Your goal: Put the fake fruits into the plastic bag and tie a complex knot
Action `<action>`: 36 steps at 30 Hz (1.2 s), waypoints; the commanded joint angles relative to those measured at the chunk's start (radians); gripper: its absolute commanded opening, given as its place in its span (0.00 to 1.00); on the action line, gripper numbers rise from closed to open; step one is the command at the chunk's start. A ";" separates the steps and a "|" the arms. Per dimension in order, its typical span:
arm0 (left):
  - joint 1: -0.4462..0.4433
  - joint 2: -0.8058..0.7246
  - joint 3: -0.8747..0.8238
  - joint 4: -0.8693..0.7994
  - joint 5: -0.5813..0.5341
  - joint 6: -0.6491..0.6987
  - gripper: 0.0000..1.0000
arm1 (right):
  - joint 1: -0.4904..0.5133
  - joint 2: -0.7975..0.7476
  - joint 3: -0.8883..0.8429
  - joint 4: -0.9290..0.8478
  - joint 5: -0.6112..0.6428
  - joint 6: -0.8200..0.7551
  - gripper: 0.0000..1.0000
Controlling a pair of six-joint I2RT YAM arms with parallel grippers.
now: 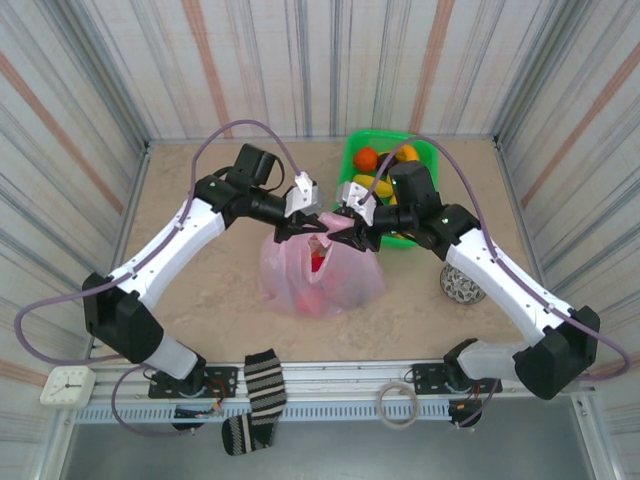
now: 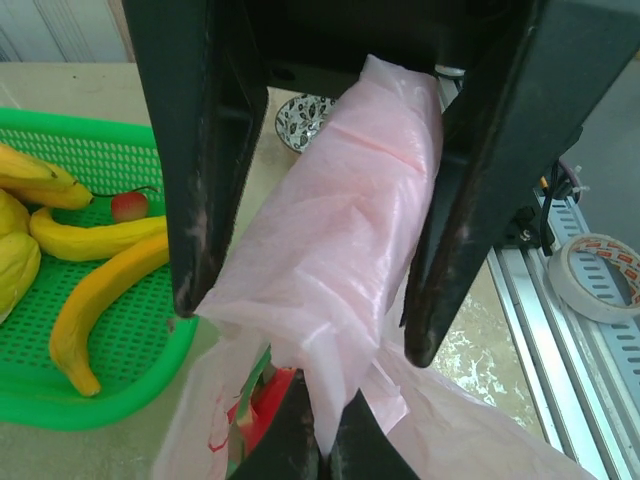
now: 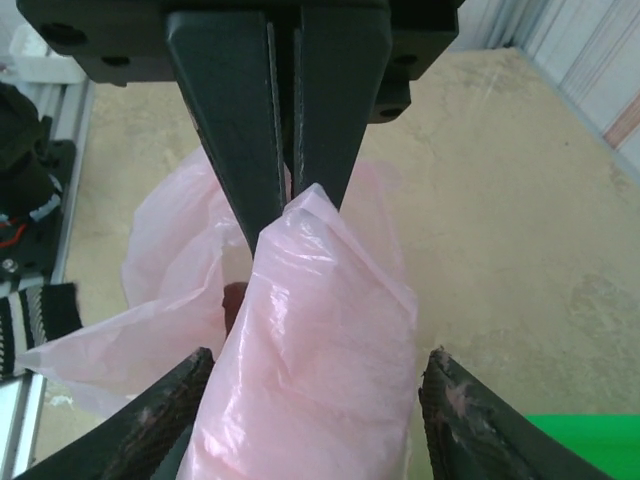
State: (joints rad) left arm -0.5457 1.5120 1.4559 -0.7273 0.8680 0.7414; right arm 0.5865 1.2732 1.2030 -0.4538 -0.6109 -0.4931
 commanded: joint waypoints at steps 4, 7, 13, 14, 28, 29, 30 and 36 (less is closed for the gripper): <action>-0.009 -0.044 -0.013 0.015 -0.006 0.036 0.00 | 0.020 0.027 0.049 -0.049 0.046 -0.037 0.40; -0.008 -0.048 -0.019 0.016 -0.009 0.039 0.00 | 0.022 0.030 0.046 -0.045 0.046 -0.033 0.29; -0.008 -0.054 -0.021 0.016 -0.020 0.045 0.06 | 0.025 0.025 0.042 -0.042 0.055 -0.030 0.07; -0.009 -0.057 -0.023 0.016 -0.022 0.047 0.09 | 0.025 0.021 0.038 -0.041 0.055 -0.030 0.04; 0.065 -0.181 -0.163 0.147 -0.130 -0.084 0.60 | 0.016 -0.057 -0.049 0.103 0.070 0.024 0.00; 0.067 -0.183 -0.170 0.150 -0.142 -0.093 0.60 | 0.017 -0.061 -0.052 0.107 0.073 0.024 0.00; 0.067 -0.183 -0.173 0.147 -0.153 -0.096 0.58 | 0.018 -0.062 -0.054 0.108 0.078 0.024 0.00; 0.067 -0.182 -0.186 0.136 -0.184 -0.095 0.18 | 0.024 -0.079 -0.069 0.104 0.096 0.003 0.00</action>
State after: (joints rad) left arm -0.4786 1.3430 1.2781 -0.5976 0.7082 0.6556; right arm 0.6071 1.2232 1.1473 -0.3622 -0.5262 -0.4976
